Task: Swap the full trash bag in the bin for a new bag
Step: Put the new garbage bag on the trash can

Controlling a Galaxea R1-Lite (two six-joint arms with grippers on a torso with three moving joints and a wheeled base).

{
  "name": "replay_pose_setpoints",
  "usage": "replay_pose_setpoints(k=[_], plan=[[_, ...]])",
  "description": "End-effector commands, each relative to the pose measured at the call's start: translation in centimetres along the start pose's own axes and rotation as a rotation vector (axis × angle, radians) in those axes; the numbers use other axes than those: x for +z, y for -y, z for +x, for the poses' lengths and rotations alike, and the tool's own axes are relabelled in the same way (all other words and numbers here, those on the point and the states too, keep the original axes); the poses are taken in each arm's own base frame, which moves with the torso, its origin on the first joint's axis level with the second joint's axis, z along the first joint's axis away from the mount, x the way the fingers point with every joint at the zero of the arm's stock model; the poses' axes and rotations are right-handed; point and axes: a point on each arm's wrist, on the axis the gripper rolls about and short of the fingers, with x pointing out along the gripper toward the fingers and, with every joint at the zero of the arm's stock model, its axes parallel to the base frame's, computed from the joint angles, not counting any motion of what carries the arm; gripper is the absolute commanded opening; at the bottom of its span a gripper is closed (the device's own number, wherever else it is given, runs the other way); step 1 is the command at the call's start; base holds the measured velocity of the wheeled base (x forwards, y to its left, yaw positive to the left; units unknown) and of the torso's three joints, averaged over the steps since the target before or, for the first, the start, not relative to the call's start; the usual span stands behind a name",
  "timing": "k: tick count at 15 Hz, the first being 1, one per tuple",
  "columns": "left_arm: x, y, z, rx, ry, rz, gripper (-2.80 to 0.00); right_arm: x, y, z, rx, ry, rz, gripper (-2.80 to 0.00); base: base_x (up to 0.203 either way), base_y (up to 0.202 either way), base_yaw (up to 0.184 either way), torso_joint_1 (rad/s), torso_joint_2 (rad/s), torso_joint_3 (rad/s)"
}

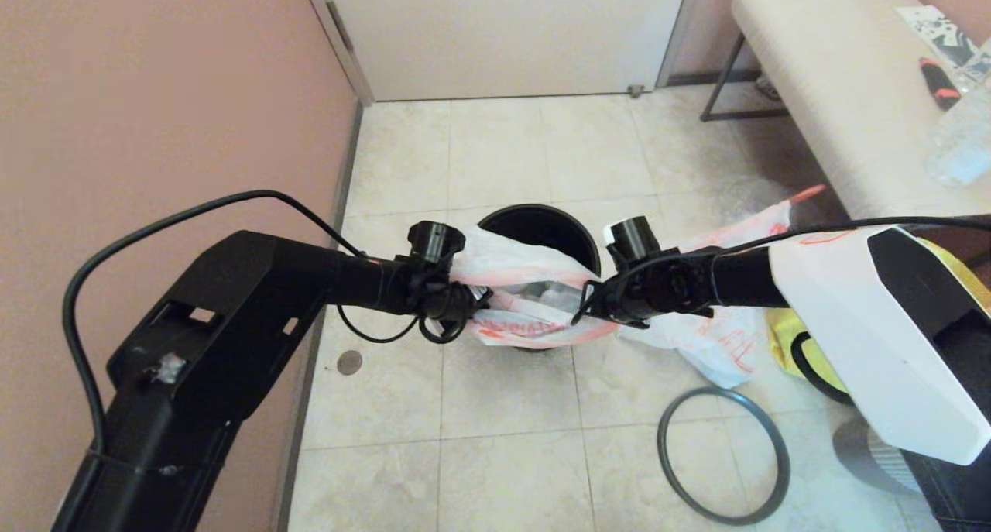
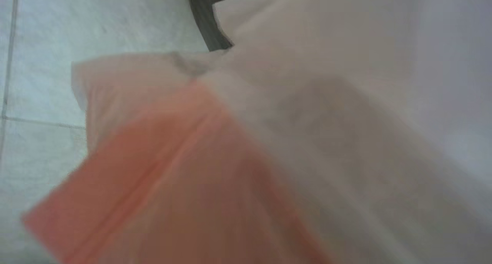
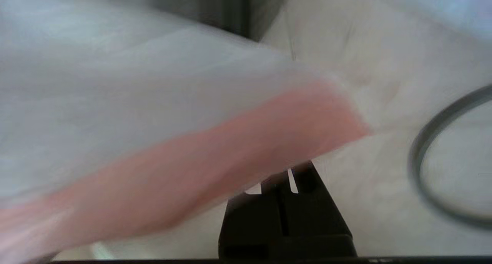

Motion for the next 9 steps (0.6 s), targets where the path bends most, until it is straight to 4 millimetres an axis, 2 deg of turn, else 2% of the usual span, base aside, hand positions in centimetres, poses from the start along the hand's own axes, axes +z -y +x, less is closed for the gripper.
replay_pose_setpoints(k=[1,5,7,9], plan=[[-0.2,0.3,-0.2,-0.007,-0.003,-0.001,-2.8,-0.2,0.6,1.3,-0.009,0.015,-0.001,-2.8,0.0,0.0,0.0,0.0,0.0,0.0],[-1.4,0.2,-0.9,0.016,-0.038,0.011,-2.8,0.4,0.7,1.7,-0.052,0.11,0.012,-2.8,0.0,0.0,0.0,0.0,0.0,0.0],[-1.9,-0.3,-1.3,0.031,-0.06,0.047,-2.8,0.8,0.7,1.2,-0.085,0.143,0.017,-2.8,0.0,0.0,0.0,0.0,0.0,0.0],[-2.8,0.4,-1.4,0.031,-0.083,0.076,-2.8,1.0,0.8,0.9,-0.143,0.181,0.023,-2.8,0.0,0.0,0.0,0.0,0.0,0.0]])
